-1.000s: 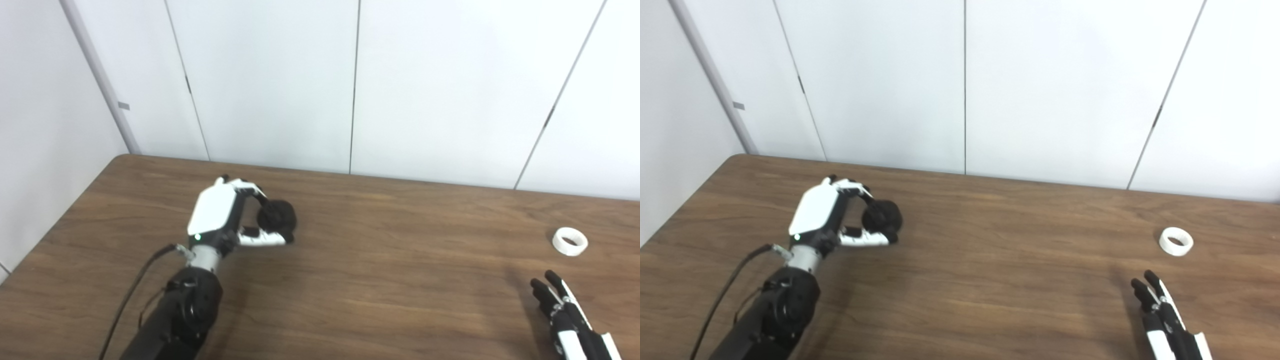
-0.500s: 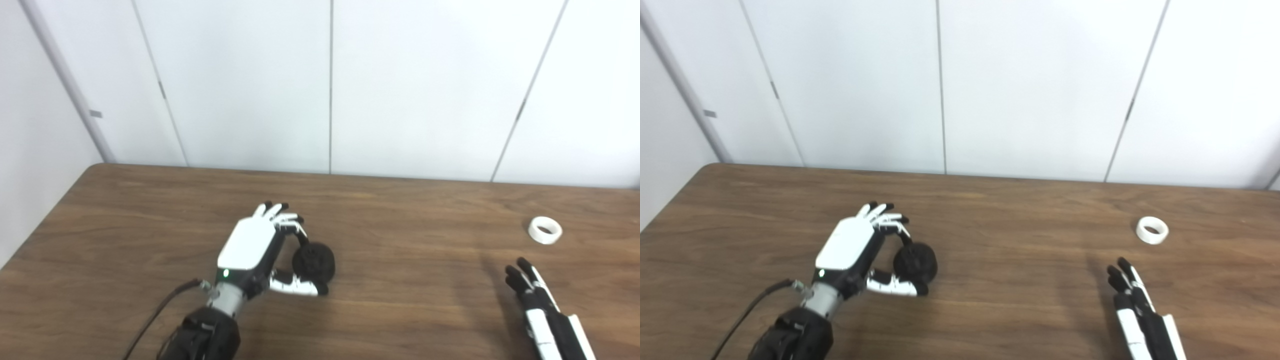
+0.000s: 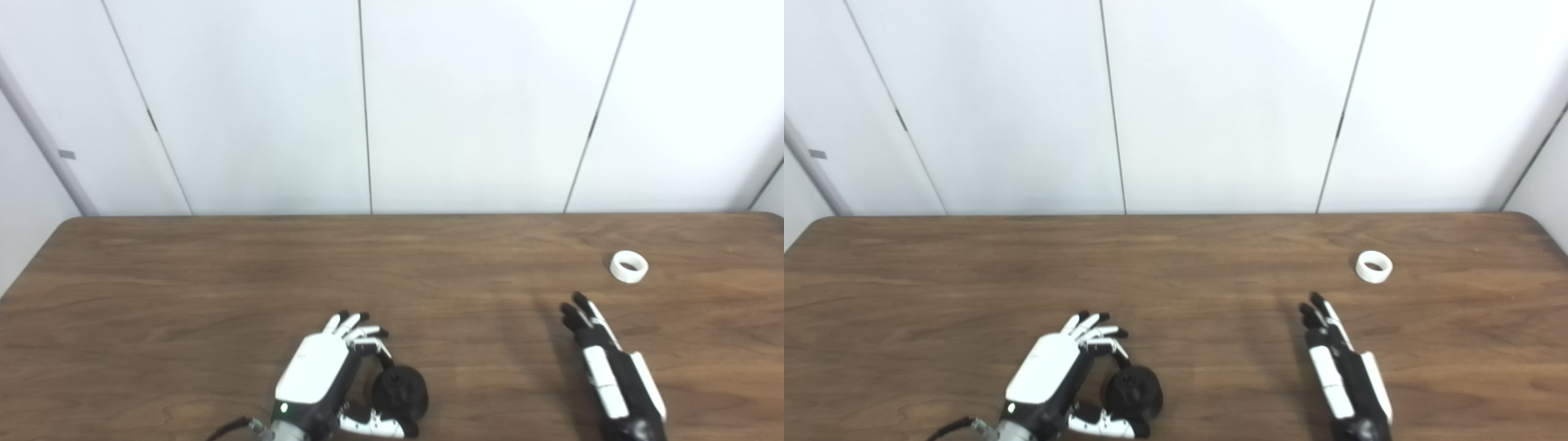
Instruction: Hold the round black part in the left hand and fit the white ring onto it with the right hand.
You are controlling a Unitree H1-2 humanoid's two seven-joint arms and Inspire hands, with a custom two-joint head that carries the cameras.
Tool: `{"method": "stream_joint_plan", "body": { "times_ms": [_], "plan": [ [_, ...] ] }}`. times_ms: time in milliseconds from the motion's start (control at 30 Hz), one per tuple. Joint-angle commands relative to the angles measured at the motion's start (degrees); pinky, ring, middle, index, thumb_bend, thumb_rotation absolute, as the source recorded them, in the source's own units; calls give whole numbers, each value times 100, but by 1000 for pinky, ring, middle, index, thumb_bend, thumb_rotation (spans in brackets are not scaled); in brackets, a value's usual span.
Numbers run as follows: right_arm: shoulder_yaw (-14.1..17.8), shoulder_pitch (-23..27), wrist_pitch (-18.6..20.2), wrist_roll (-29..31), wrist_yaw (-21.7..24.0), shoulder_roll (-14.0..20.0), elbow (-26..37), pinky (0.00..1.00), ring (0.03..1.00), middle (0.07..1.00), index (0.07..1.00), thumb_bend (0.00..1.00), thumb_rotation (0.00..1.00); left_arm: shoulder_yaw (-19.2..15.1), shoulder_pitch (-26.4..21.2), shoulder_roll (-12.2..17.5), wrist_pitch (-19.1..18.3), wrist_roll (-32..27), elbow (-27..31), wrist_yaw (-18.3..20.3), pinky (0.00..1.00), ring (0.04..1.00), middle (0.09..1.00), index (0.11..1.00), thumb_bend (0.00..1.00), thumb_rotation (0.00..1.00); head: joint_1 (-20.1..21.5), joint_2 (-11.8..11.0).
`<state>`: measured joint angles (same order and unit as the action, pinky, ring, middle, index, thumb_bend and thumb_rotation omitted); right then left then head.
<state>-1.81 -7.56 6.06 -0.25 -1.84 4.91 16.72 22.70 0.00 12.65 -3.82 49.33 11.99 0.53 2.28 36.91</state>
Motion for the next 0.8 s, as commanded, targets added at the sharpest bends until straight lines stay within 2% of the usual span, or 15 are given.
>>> {"method": "stream_joint_plan", "body": {
  "times_ms": [0, 433, 767],
  "plan": [
    [7, 107, 22, -56, -34, -154, 294, 1000, 940, 919, 951, 578, 908, -25, -49, -6, 99, 96, 150, -56, 1000, 944, 819, 484, 523, 51, 66, 57],
    [85, 125, 283, -93, 11, -183, 550, 1000, 945, 914, 943, 545, 920, -4, 241, -119, 298, 308, -151, -414, 1000, 937, 817, 484, 524, 53, 253, 255],
    [271, 189, 645, -119, 110, 7, 725, 998, 951, 919, 918, 542, 897, 19, 292, -129, 371, 417, -298, -558, 1000, 936, 815, 485, 524, 52, 374, 386]
  ]
}}
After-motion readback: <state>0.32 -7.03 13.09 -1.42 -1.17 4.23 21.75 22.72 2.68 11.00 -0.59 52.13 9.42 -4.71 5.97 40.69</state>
